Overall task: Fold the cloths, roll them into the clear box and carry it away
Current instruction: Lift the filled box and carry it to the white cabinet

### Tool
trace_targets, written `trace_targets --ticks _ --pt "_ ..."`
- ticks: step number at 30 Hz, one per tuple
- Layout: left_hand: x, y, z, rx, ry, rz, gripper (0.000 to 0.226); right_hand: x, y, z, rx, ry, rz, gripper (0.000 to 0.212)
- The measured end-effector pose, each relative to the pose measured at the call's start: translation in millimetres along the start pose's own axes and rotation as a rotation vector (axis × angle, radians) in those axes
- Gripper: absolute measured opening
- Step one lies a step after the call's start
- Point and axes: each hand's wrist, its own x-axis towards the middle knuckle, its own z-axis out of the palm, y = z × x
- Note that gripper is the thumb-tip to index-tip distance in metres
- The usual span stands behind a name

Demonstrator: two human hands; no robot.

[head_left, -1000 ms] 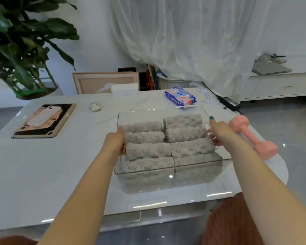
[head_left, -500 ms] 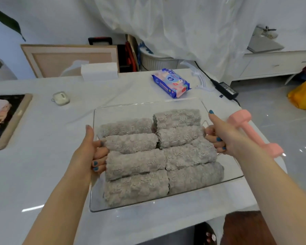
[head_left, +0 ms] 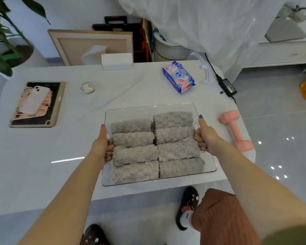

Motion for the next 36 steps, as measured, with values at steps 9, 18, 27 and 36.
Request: trace_targets --ticks 9,18,27,36 --pt "-139.7 60.4 -35.3 0.27 -0.034 0.071 0.024 -132.3 -65.9 -15.8 0.028 -0.034 0.031 0.06" --pt "-259.3 109.5 -71.3 0.306 0.062 0.073 0.024 -250.3 -121.1 -22.2 0.019 -0.05 0.015 0.061" --pt "-323.2 95.0 -113.1 0.164 0.298 0.138 0.04 -295.7 -184.5 17.9 -0.191 -0.222 -0.144 0.062" --pt "-375.1 75.9 -228.7 -0.22 0.518 0.131 0.034 -358.1 -209.1 150.3 -0.412 -0.393 -0.241 0.062"
